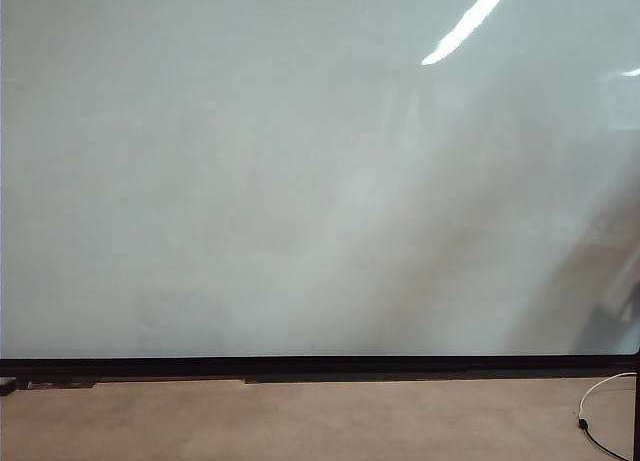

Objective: Pick up the pen on the shelf to the right of the whiteboard and draw a check mark.

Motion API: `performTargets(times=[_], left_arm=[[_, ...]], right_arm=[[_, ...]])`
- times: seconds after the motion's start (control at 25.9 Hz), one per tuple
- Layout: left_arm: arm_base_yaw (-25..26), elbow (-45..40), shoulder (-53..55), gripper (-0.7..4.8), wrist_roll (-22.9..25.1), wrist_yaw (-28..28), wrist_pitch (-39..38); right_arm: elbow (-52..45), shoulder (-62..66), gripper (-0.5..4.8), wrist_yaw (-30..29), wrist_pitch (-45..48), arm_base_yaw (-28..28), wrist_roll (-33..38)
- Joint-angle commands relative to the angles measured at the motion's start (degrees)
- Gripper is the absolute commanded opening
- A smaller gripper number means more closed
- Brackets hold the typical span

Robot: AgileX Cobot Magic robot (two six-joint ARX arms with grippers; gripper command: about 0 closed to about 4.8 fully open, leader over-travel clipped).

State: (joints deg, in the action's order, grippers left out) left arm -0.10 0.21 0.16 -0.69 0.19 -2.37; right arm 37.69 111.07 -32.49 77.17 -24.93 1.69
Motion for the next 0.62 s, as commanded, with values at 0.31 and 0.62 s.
performTargets(times=[0.31, 0.62], left_arm=[[0.0, 0.2, 0.0, -0.04, 0.2, 0.0, 0.7], [0.0, 0.2, 0.0, -0.04, 0.2, 0.0, 0.7]], right_arm=[[0.1, -0.2, 2.09, 0.9, 0.4, 0.0, -0.2], [0.1, -0.2, 1.66, 0.9, 0.4, 0.0, -0.3]])
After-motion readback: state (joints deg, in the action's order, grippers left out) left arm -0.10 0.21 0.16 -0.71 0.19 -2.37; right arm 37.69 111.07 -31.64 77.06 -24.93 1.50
